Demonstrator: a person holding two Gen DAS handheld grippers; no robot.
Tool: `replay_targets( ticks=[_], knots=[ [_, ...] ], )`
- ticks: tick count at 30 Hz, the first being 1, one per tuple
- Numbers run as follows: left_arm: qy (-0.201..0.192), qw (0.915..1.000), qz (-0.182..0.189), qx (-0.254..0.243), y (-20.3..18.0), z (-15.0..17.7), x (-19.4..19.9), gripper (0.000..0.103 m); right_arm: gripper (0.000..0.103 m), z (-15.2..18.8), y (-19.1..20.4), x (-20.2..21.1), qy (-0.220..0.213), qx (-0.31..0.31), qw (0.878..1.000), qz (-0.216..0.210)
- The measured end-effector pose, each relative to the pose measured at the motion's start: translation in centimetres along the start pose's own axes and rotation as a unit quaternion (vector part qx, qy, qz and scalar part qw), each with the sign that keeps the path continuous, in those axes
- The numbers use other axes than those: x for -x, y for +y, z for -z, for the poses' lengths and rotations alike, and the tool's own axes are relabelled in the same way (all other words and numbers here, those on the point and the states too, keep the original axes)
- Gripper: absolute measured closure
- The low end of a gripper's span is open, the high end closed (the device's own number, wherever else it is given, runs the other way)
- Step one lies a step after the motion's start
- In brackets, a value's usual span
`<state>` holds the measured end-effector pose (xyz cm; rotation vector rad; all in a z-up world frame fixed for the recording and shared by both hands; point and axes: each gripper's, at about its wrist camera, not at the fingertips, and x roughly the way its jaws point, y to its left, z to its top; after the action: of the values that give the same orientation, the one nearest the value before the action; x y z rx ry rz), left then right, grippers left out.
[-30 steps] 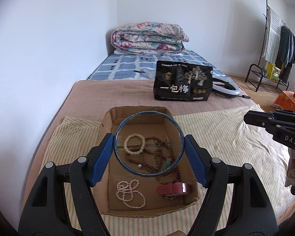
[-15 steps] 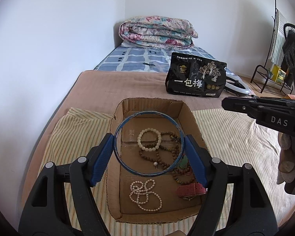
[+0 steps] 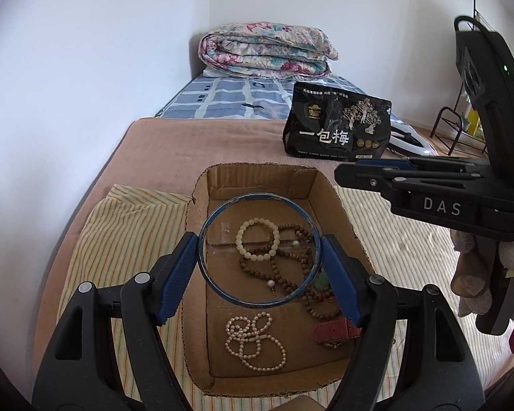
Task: Organize jewelry
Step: 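Open both tools to drop the bangle and earring into the box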
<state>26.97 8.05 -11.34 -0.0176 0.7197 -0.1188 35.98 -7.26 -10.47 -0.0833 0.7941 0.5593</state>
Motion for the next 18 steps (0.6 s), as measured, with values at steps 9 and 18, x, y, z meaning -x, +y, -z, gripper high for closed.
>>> replay_targets(
  ticks=[9,18],
  knots=[
    [0.013,0.9999,0.006,0.000,-0.32,0.44,-0.62,0.024,0.022,-0.05,0.18,0.35,-0.017,-0.006,1.000,0.022],
    [0.008,1.0000,0.004,-0.001,-0.42,0.35,-0.05,0.024,0.014,-0.02,0.06,0.77,-0.022,-0.010,0.999,0.032]
  ],
)
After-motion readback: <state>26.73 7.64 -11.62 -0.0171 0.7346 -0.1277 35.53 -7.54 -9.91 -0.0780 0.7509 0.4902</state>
